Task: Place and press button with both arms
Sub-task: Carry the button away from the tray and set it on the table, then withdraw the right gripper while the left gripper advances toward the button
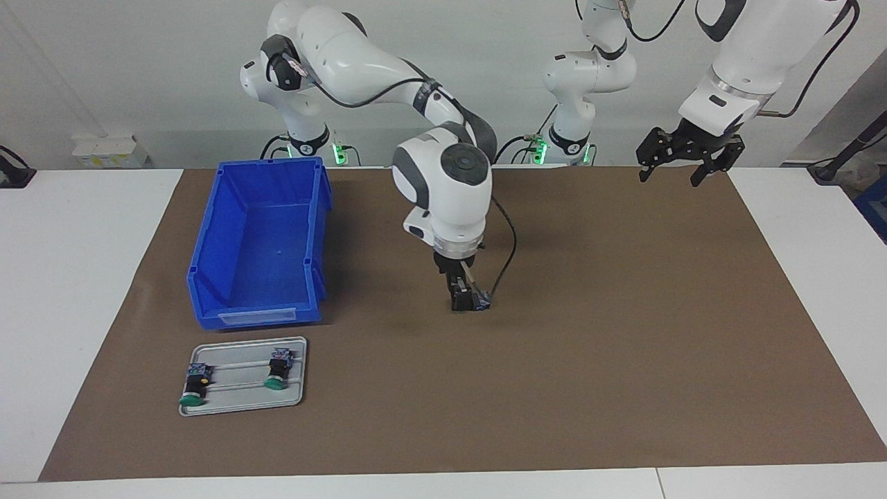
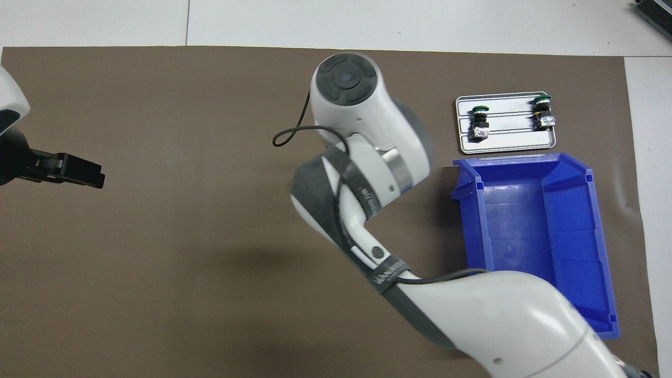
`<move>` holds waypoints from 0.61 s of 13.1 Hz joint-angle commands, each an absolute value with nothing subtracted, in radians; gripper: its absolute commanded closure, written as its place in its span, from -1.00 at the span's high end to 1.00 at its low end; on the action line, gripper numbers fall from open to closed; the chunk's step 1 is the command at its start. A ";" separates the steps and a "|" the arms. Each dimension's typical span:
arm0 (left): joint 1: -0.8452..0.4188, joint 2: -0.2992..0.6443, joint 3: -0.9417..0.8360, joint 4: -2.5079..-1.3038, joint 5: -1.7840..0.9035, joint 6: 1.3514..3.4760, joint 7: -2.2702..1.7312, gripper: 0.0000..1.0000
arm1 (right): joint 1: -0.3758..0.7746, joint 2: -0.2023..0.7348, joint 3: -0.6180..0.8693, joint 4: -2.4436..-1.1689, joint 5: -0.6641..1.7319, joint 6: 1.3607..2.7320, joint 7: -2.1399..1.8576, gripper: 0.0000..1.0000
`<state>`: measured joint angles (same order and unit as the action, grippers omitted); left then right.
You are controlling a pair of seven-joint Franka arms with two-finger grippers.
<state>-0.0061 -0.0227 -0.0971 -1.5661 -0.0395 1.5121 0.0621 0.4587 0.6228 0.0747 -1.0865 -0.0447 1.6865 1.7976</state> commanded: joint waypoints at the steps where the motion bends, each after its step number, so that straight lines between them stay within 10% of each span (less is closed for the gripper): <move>1: 0.000 -0.051 -0.103 -1.601 -0.025 1.538 0.057 1.00 | 0.327 0.485 0.129 -1.115 -0.008 1.518 1.524 0.90; 8: -0.047 -0.048 -0.117 -1.620 -0.041 1.675 0.179 1.00 | 0.037 0.218 0.121 -1.224 0.061 1.287 0.740 0.90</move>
<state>-0.0111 -0.0228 -0.1139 -1.5707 -0.0415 1.6013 0.1188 0.0961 0.2999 0.1078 -1.1117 0.0332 1.2842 0.8987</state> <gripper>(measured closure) 0.000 0.048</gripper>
